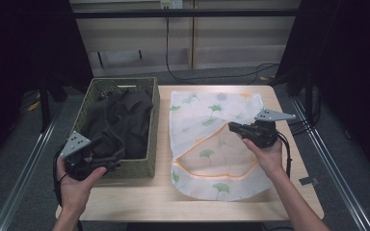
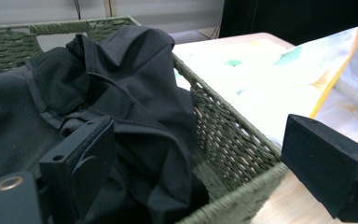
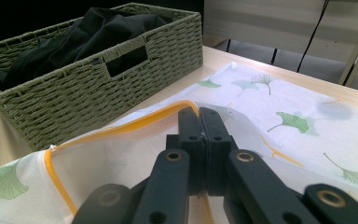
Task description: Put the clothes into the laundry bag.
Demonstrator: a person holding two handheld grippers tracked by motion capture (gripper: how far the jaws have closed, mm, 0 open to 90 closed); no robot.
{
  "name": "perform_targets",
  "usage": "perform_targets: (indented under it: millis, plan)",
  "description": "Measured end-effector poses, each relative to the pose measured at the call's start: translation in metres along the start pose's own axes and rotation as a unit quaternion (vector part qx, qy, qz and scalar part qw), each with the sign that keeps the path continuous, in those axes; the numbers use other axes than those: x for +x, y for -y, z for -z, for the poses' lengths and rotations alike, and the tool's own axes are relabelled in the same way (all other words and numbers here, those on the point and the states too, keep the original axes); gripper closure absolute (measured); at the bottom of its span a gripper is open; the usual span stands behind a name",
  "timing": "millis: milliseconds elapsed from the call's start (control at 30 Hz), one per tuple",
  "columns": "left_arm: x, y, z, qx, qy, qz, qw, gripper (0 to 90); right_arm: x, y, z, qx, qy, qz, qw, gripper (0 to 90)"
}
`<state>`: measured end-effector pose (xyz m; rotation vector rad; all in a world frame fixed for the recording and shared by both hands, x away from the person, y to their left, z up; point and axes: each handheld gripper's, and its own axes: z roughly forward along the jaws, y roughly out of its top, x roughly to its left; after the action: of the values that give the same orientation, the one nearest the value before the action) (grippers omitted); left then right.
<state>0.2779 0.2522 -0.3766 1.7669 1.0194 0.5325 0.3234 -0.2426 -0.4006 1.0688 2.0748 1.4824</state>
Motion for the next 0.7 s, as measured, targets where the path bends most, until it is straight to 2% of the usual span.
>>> perform_targets:
  millis: [100, 200, 333, 400, 533, 600, 700]
  plan:
    - [0.01, -0.01, -0.009, 0.019, -0.001, 0.008, 0.9998, 7.6, 0.0, 0.0, 0.0, 0.0, 0.0, 0.0, 1.0, 89.1]
    - [0.017, -0.018, -0.016, 0.024, -0.002, 0.006, 0.9997, 5.6, 0.0, 0.0, 0.0, 0.001, 0.0, 0.002, 1.0, 89.1]
    - [0.032, -0.036, -0.034, 0.045, -0.015, 0.0, 0.9989, 5.4, -0.001, 0.0, 0.001, -0.001, 0.003, 0.001, 1.0, 89.0]
    - [0.035, -0.04, -0.04, 0.05, -0.01, 0.001, 0.9987, 5.0, -0.002, 0.0, 0.001, -0.001, 0.002, 0.002, 1.0, 89.0]
    - [0.041, -0.046, -0.053, 0.066, -0.016, -0.001, 0.9977, 4.2, -0.002, 0.001, 0.001, -0.001, 0.003, 0.0, 1.0, 89.0]
    - [0.042, -0.049, -0.06, 0.074, -0.023, -0.01, 0.997, 4.2, -0.002, 0.001, 0.001, 0.001, 0.003, 0.0, 1.0, 89.0]
    - [0.044, -0.051, -0.072, 0.082, -0.023, -0.006, 0.9963, 4.2, -0.002, 0.001, 0.0, 0.0, 0.002, 0.001, 1.0, 89.0]
